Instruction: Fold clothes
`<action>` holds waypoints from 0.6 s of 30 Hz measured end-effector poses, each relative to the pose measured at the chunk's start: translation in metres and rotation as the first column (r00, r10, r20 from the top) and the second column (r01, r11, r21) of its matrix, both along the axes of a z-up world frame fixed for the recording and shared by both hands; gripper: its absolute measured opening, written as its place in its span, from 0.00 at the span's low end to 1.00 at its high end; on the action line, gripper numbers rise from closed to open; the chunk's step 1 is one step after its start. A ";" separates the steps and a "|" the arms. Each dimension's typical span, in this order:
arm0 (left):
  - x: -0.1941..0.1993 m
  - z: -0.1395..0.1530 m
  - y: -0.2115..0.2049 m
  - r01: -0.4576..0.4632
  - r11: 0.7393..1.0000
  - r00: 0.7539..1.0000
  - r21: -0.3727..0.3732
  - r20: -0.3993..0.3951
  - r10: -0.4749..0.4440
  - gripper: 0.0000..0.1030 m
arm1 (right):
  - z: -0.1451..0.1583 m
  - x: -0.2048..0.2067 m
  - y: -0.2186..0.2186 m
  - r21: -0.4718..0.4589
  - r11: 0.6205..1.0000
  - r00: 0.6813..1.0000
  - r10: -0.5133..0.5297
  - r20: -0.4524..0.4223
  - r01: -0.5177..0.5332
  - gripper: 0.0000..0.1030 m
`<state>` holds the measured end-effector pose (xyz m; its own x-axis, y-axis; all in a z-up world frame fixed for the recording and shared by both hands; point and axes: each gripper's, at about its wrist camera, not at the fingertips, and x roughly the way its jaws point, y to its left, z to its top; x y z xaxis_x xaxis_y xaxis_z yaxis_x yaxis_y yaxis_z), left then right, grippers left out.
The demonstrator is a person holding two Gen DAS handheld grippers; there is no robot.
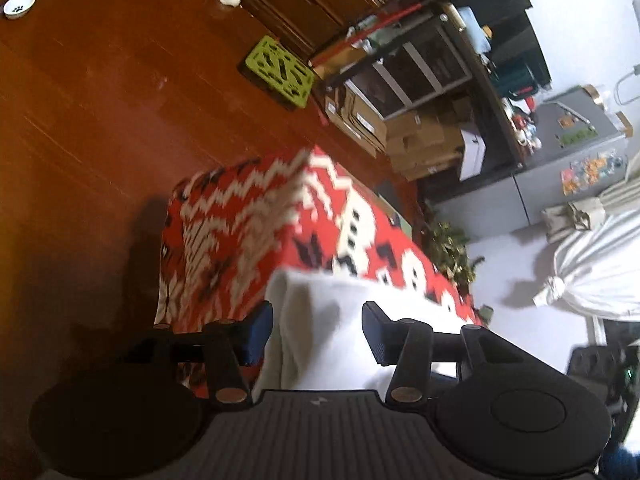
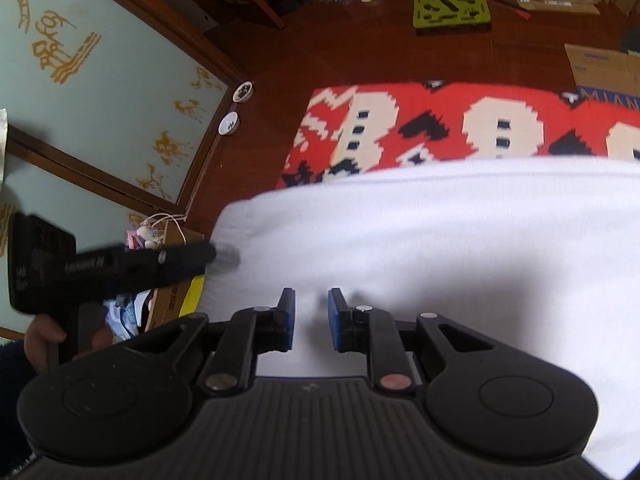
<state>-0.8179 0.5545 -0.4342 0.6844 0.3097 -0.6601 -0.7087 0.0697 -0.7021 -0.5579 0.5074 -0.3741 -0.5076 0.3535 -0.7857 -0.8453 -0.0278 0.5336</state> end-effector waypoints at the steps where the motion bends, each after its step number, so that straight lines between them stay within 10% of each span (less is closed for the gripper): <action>1: 0.004 -0.002 0.006 -0.005 1.000 1.000 -0.003 -0.006 0.005 0.32 | 0.001 0.001 0.002 0.010 1.000 1.000 -0.007 0.011 0.007 0.20; 4: 0.014 0.001 0.008 0.016 0.999 0.997 0.042 -0.074 -0.013 0.06 | 0.000 0.007 0.007 0.027 0.999 0.998 -0.045 0.038 0.044 0.20; 10: 0.012 0.017 0.004 -0.009 0.989 0.989 0.147 -0.146 0.031 0.06 | 0.003 0.027 0.008 0.063 0.993 0.992 -0.100 0.081 0.095 0.20; 18: 0.017 0.013 0.005 -0.004 0.988 0.963 0.153 -0.267 0.045 0.27 | 0.006 0.092 0.015 0.183 0.975 0.903 -0.189 0.387 0.126 0.20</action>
<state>-0.8007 0.5590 -0.4212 0.4793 0.4331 -0.7634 -0.8724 0.1396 -0.4685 -0.4663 0.5225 -0.3685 -0.0900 0.5321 -0.8419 -0.9861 0.0707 0.1501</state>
